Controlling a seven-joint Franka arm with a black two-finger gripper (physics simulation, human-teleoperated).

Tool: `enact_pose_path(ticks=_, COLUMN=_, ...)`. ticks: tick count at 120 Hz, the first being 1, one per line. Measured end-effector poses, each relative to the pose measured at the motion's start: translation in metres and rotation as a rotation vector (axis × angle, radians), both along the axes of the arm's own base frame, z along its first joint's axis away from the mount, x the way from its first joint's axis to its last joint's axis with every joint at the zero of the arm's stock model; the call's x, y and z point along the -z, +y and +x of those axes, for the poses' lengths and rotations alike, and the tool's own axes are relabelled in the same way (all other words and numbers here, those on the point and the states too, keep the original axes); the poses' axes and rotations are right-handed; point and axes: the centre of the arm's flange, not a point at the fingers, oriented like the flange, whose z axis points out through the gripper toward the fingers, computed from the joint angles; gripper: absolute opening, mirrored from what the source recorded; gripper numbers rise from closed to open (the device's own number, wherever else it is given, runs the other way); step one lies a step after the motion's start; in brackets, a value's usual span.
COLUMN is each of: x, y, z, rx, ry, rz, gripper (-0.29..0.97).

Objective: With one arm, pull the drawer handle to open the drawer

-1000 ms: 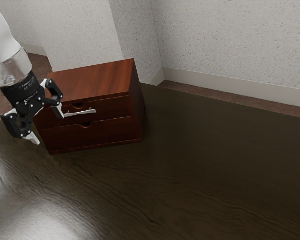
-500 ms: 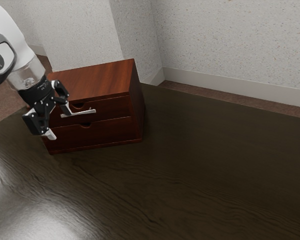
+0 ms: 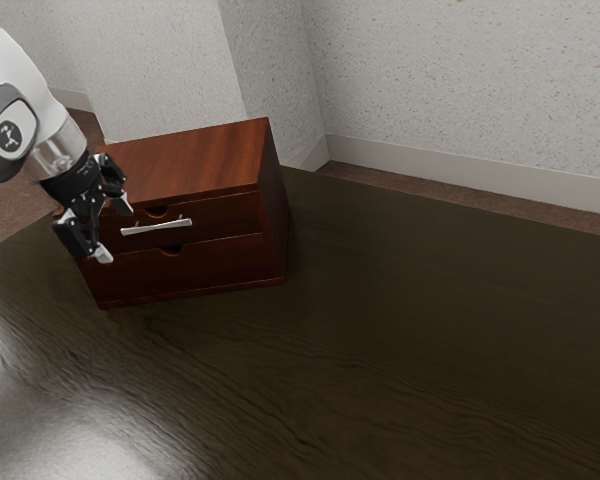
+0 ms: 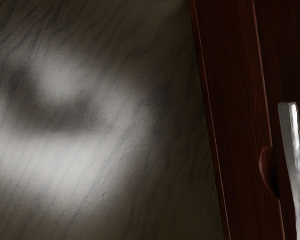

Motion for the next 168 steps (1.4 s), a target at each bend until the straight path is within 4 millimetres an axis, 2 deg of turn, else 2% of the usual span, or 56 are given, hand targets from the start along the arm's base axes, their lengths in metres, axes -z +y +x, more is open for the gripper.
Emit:
enact_pose_path(ticks=10, x=0.002, y=0.006, z=0.014, rx=0.003, ry=-0.007, rz=0.003, gripper=0.68)
enact_pose_path(ticks=39, x=0.017, y=0.016, z=0.028, rx=-0.004, ry=0.001, rz=0.000, gripper=0.68)
enact_pose_path(ticks=104, x=0.042, y=0.035, z=0.043, rx=-0.030, ry=-0.021, rz=0.008, gripper=0.68)
enact_pose_path(ticks=132, x=0.042, y=0.031, z=0.047, rx=-0.024, ry=-0.043, rz=0.019, gripper=0.51)
enact_pose_path(ticks=168, x=0.051, y=0.034, z=0.050, rx=-0.029, ry=-0.047, rz=0.017, gripper=0.45)
